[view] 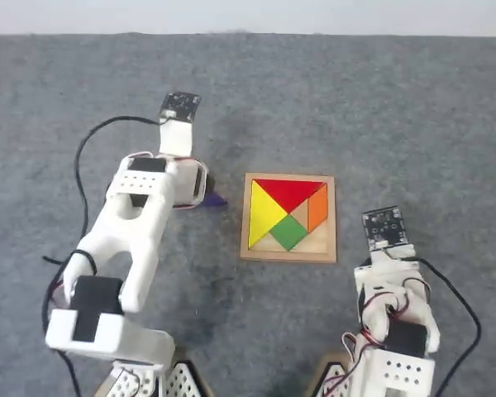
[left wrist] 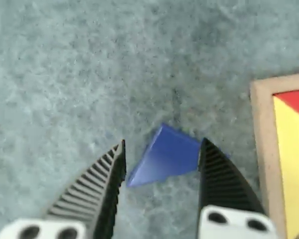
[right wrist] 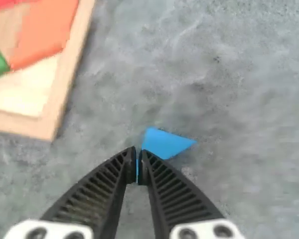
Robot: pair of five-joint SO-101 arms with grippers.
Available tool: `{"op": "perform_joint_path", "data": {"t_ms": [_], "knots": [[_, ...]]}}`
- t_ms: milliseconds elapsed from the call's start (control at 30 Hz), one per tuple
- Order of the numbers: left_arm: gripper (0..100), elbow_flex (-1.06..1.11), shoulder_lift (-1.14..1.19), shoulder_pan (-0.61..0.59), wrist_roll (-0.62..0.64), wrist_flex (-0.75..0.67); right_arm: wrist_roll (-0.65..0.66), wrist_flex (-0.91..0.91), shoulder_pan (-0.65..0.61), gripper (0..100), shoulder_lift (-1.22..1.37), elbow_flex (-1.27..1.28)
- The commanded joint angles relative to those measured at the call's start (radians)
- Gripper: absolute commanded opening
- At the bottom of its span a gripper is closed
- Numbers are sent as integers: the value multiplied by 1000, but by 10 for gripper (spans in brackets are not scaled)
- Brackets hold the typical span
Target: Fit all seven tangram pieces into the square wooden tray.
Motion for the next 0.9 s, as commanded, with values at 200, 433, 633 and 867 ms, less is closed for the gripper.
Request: {"op": "perform_joint_path", "data": {"t_ms": [200, 433, 633, 867], "knots": [[221, 35, -55, -11, 123, -20, 147, 91, 84, 105, 134, -299], [221, 38, -48, -77, 107, -68, 172, 180, 77, 108, 631, -597], [221, 42, -46, -103, 107, -87, 170, 183, 77, 110, 1050, -812], [221, 42, -46, -101, 107, -87, 249, 213, -4, 214, 1368, -859]]}}
